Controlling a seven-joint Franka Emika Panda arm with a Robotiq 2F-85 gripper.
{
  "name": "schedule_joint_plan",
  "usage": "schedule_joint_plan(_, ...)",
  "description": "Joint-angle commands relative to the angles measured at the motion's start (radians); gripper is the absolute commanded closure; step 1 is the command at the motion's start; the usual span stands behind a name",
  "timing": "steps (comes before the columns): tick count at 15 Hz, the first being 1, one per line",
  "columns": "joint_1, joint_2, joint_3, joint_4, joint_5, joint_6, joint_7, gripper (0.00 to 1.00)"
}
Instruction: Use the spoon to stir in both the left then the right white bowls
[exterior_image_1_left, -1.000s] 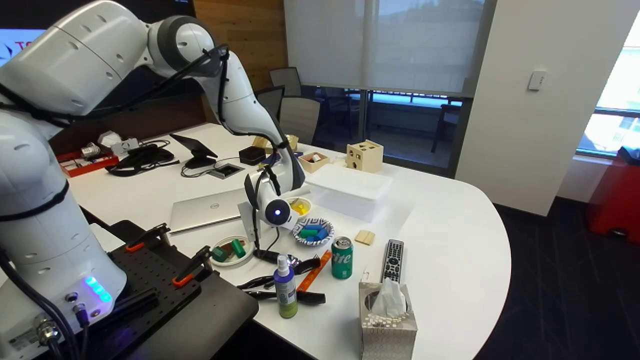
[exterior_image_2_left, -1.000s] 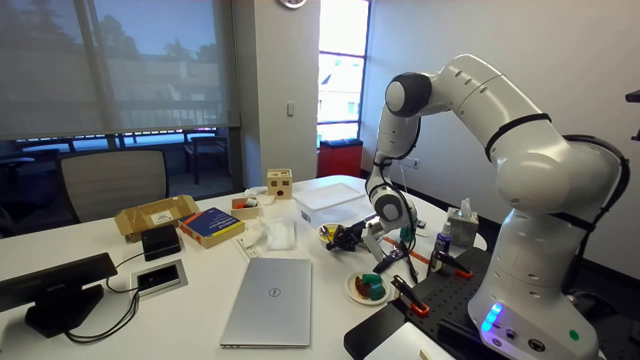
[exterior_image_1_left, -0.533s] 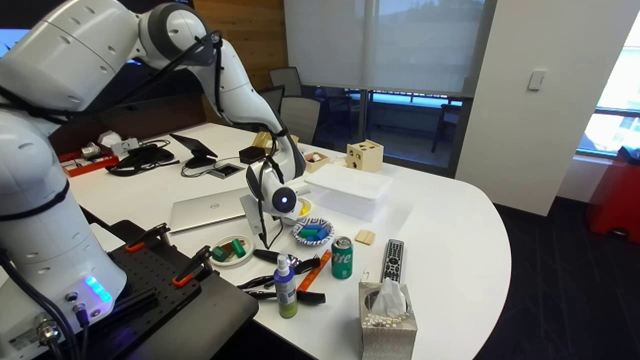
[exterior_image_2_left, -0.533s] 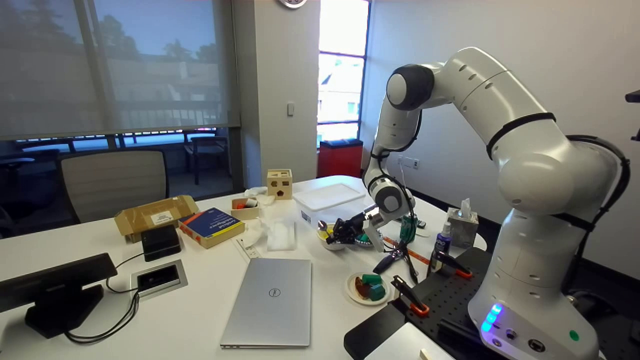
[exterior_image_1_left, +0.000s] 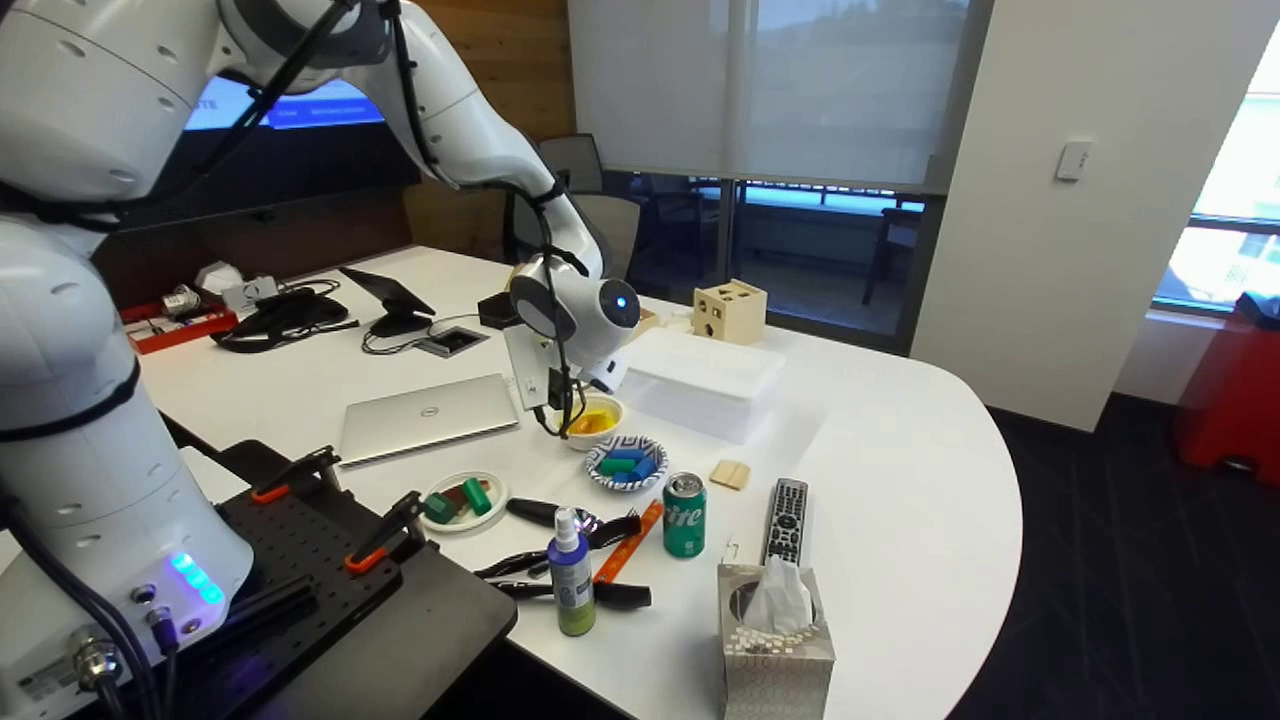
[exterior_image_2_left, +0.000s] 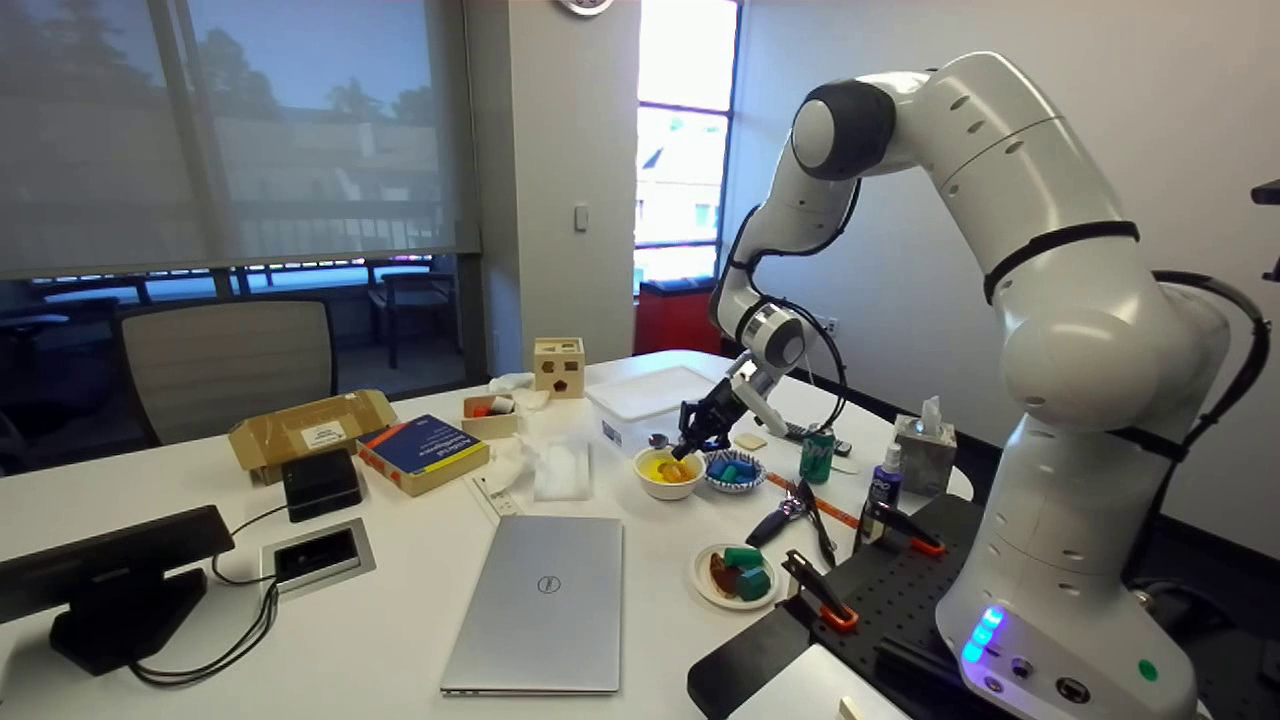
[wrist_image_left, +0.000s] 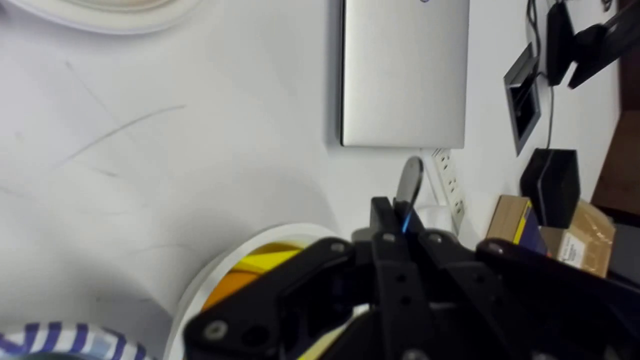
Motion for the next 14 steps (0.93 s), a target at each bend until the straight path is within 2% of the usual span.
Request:
schedule_joint_plan(1, 0.102, 0.027, -0.077, 0.078, -0.115, 0.047, 0.27, 0.99)
schedule_joint_plan(4, 0.167, 0.078, -0.14, 0.163, -0.268, -0.024, 0.502, 0.99)
schedule_joint_plan(7, 0.185, 0.121, -0.162, 0.258, -0.446, -0.142, 0.719, 0.99)
schedule_joint_plan(8, 0.089, 0.106, -0.059, 0.281, -0.574, -0.136, 0.812, 0.99)
schedule_joint_plan(11, 0.02, 0.145, 0.013, 0.386, -0.765, -0.276, 0.975, 0.99)
schedule_joint_plan(14, -0.061, 0.208, 0.099, 0.486, -0.862, -0.402, 1.033, 0.99)
